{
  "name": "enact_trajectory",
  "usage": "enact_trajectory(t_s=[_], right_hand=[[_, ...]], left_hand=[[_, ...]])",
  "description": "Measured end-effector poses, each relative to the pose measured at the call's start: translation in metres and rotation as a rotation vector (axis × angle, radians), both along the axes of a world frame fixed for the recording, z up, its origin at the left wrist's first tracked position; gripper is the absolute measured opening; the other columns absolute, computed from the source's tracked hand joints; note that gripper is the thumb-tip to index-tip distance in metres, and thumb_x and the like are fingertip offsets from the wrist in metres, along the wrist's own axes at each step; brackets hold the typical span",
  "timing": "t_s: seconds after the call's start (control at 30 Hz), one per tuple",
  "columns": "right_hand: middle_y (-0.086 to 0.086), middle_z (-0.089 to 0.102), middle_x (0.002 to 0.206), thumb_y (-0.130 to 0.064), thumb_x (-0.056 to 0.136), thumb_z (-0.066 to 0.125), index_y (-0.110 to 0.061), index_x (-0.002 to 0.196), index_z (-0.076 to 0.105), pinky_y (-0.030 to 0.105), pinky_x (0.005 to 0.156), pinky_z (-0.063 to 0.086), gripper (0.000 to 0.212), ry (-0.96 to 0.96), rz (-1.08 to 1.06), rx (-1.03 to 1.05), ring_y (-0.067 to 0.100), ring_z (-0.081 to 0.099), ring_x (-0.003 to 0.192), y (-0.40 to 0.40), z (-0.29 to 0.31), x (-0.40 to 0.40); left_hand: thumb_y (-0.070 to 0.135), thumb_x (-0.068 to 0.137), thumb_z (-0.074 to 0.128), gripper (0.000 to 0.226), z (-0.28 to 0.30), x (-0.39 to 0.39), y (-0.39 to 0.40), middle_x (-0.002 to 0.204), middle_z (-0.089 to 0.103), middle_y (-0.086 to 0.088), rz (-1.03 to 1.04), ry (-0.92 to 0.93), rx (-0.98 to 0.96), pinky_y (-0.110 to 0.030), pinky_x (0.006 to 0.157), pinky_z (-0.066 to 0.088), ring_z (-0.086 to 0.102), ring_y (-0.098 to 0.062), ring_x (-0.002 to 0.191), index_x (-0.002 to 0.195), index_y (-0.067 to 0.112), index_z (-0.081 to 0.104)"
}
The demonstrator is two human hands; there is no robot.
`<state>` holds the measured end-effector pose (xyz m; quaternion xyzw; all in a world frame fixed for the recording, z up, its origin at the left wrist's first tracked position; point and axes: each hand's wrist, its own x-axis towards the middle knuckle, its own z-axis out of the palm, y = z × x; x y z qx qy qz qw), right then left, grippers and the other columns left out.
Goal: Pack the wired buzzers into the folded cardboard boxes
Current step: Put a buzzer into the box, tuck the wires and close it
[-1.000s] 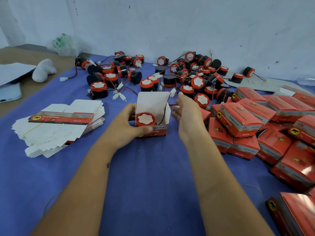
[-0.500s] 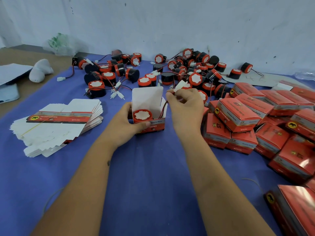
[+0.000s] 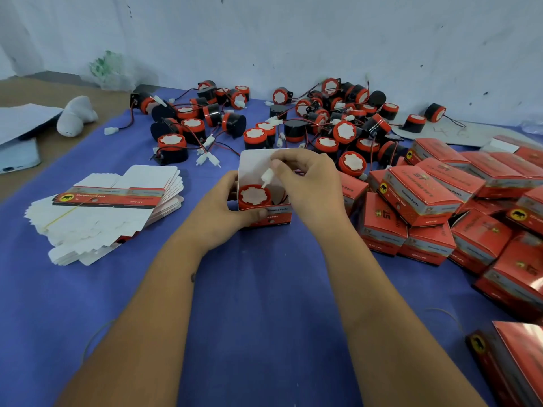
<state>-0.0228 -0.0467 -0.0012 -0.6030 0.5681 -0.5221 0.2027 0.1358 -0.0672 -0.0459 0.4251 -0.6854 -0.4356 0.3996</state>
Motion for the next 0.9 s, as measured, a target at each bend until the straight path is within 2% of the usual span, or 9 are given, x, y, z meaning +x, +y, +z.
enact_trajectory(t_s=[0.13, 0.27, 0.33, 0.43, 0.53, 0.6, 0.7, 0.8, 0.9], right_hand=[[-0.005, 0.061, 0.091, -0.009, 0.090, 0.063, -0.029, 0.103, 0.064, 0.009, 0.082, 0.039, 0.024, 0.162, -0.076, -0.061, 0.007, 0.047, 0.098, -0.003, -0.010, -0.002], [-0.003, 0.057, 0.079, -0.012, 0.086, 0.065, -0.019, 0.101, 0.064, 0.034, 0.087, 0.036, 0.016, 0.542, -0.117, -0.152, 0.018, 0.042, 0.092, 0.003, -0.017, -0.009], [-0.012, 0.050, 0.067, -0.019, 0.082, 0.071, -0.015, 0.084, 0.069, 0.032, 0.080, 0.029, 0.005, 0.663, -0.115, -0.250, 0.014, 0.037, 0.086, 0.008, -0.017, -0.010], [-0.004, 0.058, 0.079, -0.027, 0.085, 0.070, -0.014, 0.077, 0.073, 0.029, 0.080, 0.023, 0.016, 0.765, -0.122, -0.251, 0.022, 0.042, 0.091, 0.012, -0.022, -0.008], [0.002, 0.061, 0.086, -0.018, 0.086, 0.069, -0.010, 0.093, 0.072, 0.034, 0.089, 0.033, 0.012, 0.701, -0.183, -0.246, 0.025, 0.045, 0.097, 0.012, -0.026, -0.003], [0.000, 0.056, 0.081, -0.012, 0.083, 0.072, -0.009, 0.110, 0.064, 0.035, 0.092, 0.037, 0.028, 0.540, -0.191, -0.215, 0.018, 0.038, 0.097, 0.011, -0.024, 0.002], [0.003, 0.059, 0.076, -0.014, 0.084, 0.072, -0.008, 0.101, 0.064, 0.037, 0.090, 0.035, 0.020, 0.549, -0.165, -0.211, 0.024, 0.044, 0.092, 0.011, -0.024, 0.005], [0.007, 0.063, 0.082, -0.016, 0.087, 0.070, -0.006, 0.086, 0.071, 0.040, 0.083, 0.039, 0.010, 0.607, -0.218, -0.302, 0.029, 0.049, 0.087, 0.011, -0.027, 0.004], [0.013, 0.057, 0.109, -0.012, 0.086, 0.070, -0.004, 0.088, 0.075, 0.039, 0.086, 0.045, 0.010, 0.564, -0.215, -0.315, 0.030, 0.050, 0.100, 0.009, -0.032, 0.004]], left_hand=[[0.019, 0.081, 0.078, 0.048, -0.001, 0.000, -0.001, 0.107, 0.063, 0.024, 0.004, 0.008, 0.005, -0.002, 0.065, 0.046, 0.059, 0.018, 0.089, 0.110, 0.044, 0.049], [0.019, 0.079, 0.080, 0.049, -0.002, 0.000, -0.002, 0.108, 0.064, 0.022, 0.021, 0.021, 0.025, -0.004, 0.065, 0.047, 0.061, 0.016, 0.091, 0.110, 0.043, 0.050], [0.021, 0.078, 0.081, 0.050, -0.002, 0.000, -0.002, 0.107, 0.064, 0.022, 0.041, 0.017, 0.017, -0.003, 0.065, 0.046, 0.060, 0.017, 0.089, 0.108, 0.045, 0.050], [0.021, 0.079, 0.081, 0.050, -0.002, 0.000, 0.000, 0.109, 0.062, 0.020, 0.067, 0.012, 0.017, -0.001, 0.064, 0.045, 0.058, 0.020, 0.087, 0.108, 0.046, 0.049], [0.015, 0.080, 0.079, 0.055, -0.002, -0.001, 0.000, 0.111, 0.062, 0.020, 0.068, 0.025, 0.008, -0.001, 0.066, 0.046, 0.059, 0.019, 0.090, 0.119, 0.041, 0.049], [0.013, 0.081, 0.078, 0.067, -0.001, -0.001, 0.001, 0.117, 0.063, 0.017, 0.054, 0.020, -0.013, -0.006, 0.074, 0.049, 0.060, 0.011, 0.101, 0.135, 0.035, 0.045], [0.007, 0.088, 0.070, 0.088, 0.003, -0.004, 0.001, 0.123, 0.063, 0.019, 0.080, 0.087, -0.021, -0.015, 0.085, 0.051, 0.059, 0.003, 0.113, 0.154, 0.036, 0.020], [0.006, 0.100, 0.047, 0.064, 0.013, -0.015, -0.001, 0.114, 0.068, 0.015, 0.134, 0.372, 0.125, -0.025, 0.088, 0.052, 0.060, -0.013, 0.121, 0.154, 0.030, 0.024], [0.031, 0.104, 0.037, 0.036, 0.018, -0.022, 0.006, 0.119, 0.071, -0.001, 0.154, 0.536, 0.252, -0.042, 0.103, 0.048, 0.065, -0.020, 0.114, 0.134, 0.028, 0.057]])
